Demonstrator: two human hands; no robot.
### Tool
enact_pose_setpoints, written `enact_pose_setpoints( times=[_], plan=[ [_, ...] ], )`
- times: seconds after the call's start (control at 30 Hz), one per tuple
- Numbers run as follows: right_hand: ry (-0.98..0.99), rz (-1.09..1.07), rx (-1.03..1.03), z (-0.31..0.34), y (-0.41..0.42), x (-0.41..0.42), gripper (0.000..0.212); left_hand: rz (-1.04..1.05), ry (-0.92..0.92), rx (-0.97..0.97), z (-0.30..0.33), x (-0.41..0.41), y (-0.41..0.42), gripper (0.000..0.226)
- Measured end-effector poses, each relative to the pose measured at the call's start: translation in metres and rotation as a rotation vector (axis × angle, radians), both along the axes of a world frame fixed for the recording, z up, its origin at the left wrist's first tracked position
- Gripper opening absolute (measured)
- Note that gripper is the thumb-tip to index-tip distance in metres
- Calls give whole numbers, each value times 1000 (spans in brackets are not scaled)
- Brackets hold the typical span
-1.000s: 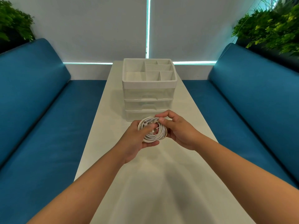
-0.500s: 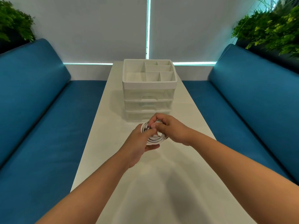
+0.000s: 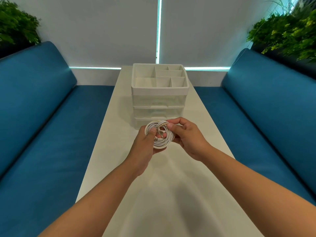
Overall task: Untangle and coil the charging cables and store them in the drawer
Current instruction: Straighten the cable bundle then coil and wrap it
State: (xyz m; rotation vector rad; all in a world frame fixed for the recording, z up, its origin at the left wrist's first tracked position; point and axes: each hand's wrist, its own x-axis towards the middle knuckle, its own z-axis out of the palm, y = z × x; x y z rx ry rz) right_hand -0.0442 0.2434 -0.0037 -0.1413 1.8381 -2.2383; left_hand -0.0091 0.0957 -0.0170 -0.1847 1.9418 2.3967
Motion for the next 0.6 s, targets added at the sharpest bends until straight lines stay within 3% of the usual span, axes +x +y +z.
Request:
enact_pose_setpoints(
  times=[0.13,0.4,0.6],
  plan=[
    [160,-45,156,-2,2,-2,10,-61,14,-132,-2,3,0,21],
    [384,50,424,11,5,-8,7,-51,12,-149,-7,1,5,22],
    [372,58,562,9,5,-9,6,-40,83,-276,-9,-2,2,19]
  ],
)
